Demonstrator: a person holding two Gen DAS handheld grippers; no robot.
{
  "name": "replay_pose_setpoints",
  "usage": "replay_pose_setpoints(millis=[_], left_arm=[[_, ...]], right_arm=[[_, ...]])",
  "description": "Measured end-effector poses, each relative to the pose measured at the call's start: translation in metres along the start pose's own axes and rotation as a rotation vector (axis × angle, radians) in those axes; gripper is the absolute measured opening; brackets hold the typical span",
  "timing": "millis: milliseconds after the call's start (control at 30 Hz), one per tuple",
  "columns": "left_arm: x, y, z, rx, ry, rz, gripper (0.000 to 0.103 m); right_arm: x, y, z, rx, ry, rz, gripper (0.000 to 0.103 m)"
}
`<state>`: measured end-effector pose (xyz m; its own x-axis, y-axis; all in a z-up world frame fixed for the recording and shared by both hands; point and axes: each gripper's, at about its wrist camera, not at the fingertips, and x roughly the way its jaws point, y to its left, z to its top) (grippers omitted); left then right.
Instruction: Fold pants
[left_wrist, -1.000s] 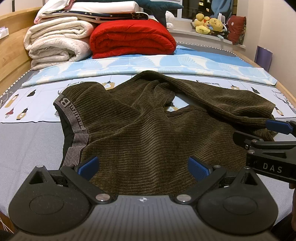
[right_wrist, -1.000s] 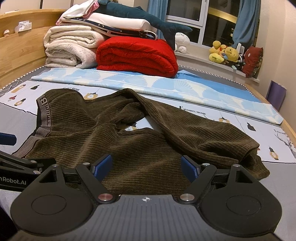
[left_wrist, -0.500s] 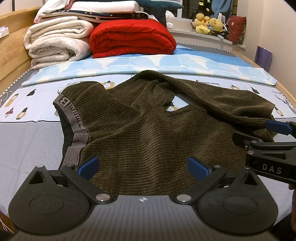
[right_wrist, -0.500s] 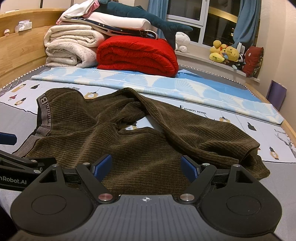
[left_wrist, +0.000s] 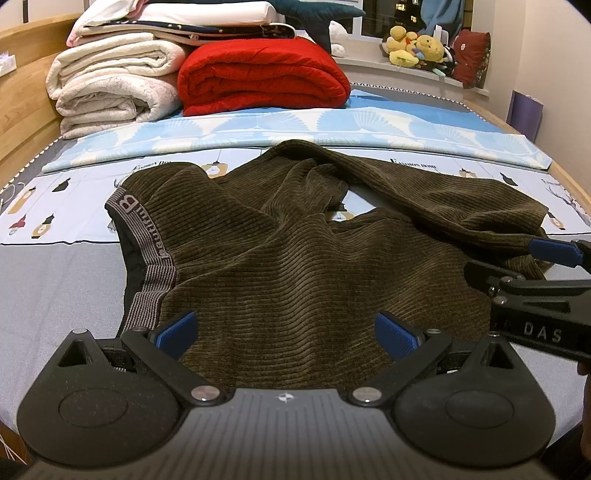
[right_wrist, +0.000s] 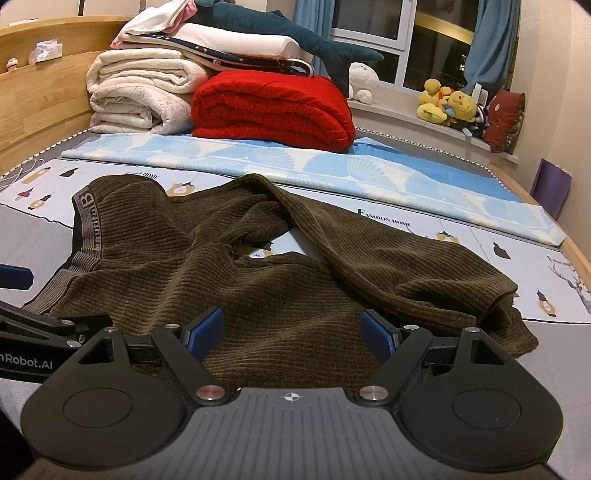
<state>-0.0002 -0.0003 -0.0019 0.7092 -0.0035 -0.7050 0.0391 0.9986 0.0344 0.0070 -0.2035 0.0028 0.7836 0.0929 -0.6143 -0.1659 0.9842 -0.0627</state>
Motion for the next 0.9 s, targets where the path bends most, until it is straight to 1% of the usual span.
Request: replay_pose_setpoints(millis=[67, 100, 133, 167, 200, 233, 267, 300, 367, 400, 433, 467, 500, 533, 567, 600, 633, 667, 700, 733, 767, 800, 833, 867, 900], left_arm=[[-0.002, 0.002, 0.002, -0.004, -0.004, 0.002, 0.102], [-0.003, 0.005, 0.004, -0.005, -0.009, 0.001, 0.098], [-0.004, 0.008, 0.008, 0.001, -0.012, -0.003, 0.094], [-0.004, 0.012, 0.013, 0.015, -0.018, -0.009, 0.078], [-0.004, 0.015, 0.019, 0.041, -0.029, -0.013, 0.057], [-0.003, 0.020, 0.027, 0.087, -0.043, -0.019, 0.046], [-0.003, 0.026, 0.034, 0.118, -0.072, -0.021, 0.027], [-0.001, 0.033, 0.043, 0.157, -0.089, -0.014, 0.019], [0.005, 0.051, 0.059, 0.183, -0.109, -0.018, 0.019], [0.010, 0.064, 0.066, 0.173, -0.112, -0.024, 0.019], [0.019, 0.078, 0.070, 0.149, -0.085, -0.016, 0.020], [0.033, 0.090, 0.073, 0.154, -0.007, 0.022, 0.020], [0.046, 0.108, 0.069, 0.109, 0.011, 0.053, 0.020], [0.062, 0.122, 0.070, 0.105, 0.100, 0.122, 0.020], [0.075, 0.135, 0.073, 0.065, 0.191, 0.173, 0.020], [0.084, 0.152, 0.076, -0.029, 0.231, 0.194, 0.020], [0.085, 0.162, 0.081, -0.098, 0.226, 0.190, 0.022], [0.089, 0.171, 0.085, -0.142, 0.238, 0.188, 0.027], [0.092, 0.178, 0.088, -0.171, 0.253, 0.191, 0.037], [0.097, 0.182, 0.085, -0.186, 0.269, 0.193, 0.042], [0.097, 0.181, 0.088, -0.187, 0.276, 0.208, 0.049], [0.100, 0.182, 0.088, -0.194, 0.289, 0.204, 0.054], [0.106, 0.182, 0.079, -0.229, 0.260, 0.163, 0.057], [0.111, 0.181, 0.078, -0.238, 0.265, 0.154, 0.062], [0.117, 0.182, 0.078, -0.244, 0.279, 0.149, 0.064]], right_arm=[[0.000, -0.007, 0.001, 0.061, -0.005, 0.010, 0.082], [0.000, -0.012, 0.001, 0.102, -0.020, 0.010, 0.080], [-0.002, -0.022, 0.003, 0.136, -0.035, -0.009, 0.078], [-0.001, -0.031, 0.005, 0.182, -0.037, -0.012, 0.073], [0.000, -0.043, 0.006, 0.224, -0.043, -0.025, 0.063], [0.001, -0.056, 0.008, 0.266, -0.054, -0.035, 0.056], [0.002, -0.069, 0.009, 0.303, -0.060, -0.044, 0.043], [0.003, -0.084, 0.011, 0.333, -0.071, -0.063, 0.036], [0.009, -0.113, 0.015, 0.370, -0.050, -0.124, 0.036], [0.010, -0.128, 0.016, 0.371, -0.072, -0.156, 0.036], [0.016, -0.146, 0.015, 0.404, -0.056, -0.176, 0.036], [0.024, -0.163, 0.013, 0.439, -0.023, -0.200, 0.036], [0.032, -0.180, 0.010, 0.471, 0.004, -0.220, 0.037], [0.042, -0.197, 0.005, 0.507, 0.040, -0.230, 0.037], [0.052, -0.215, -0.001, 0.542, 0.072, -0.242, 0.039], [0.062, -0.232, -0.008, 0.590, 0.113, -0.261, 0.040], [0.070, -0.250, -0.017, 0.655, 0.151, -0.282, 0.041], [0.076, -0.263, -0.026, 0.727, 0.186, -0.295, 0.043], [0.084, -0.279, -0.038, 0.815, 0.216, -0.298, 0.046], [0.091, -0.292, -0.049, 0.898, 0.243, -0.298, 0.049], [0.096, -0.303, -0.060, 0.959, 0.264, -0.299, 0.053], [0.101, -0.311, -0.071, 1.020, 0.289, -0.298, 0.055], [0.108, -0.317, -0.079, 1.067, 0.307, -0.287, 0.056], [0.114, -0.321, -0.085, 1.101, 0.313, -0.267, 0.056], [0.121, -0.324, -0.090, 1.134, 0.310, -0.242, 0.056]])
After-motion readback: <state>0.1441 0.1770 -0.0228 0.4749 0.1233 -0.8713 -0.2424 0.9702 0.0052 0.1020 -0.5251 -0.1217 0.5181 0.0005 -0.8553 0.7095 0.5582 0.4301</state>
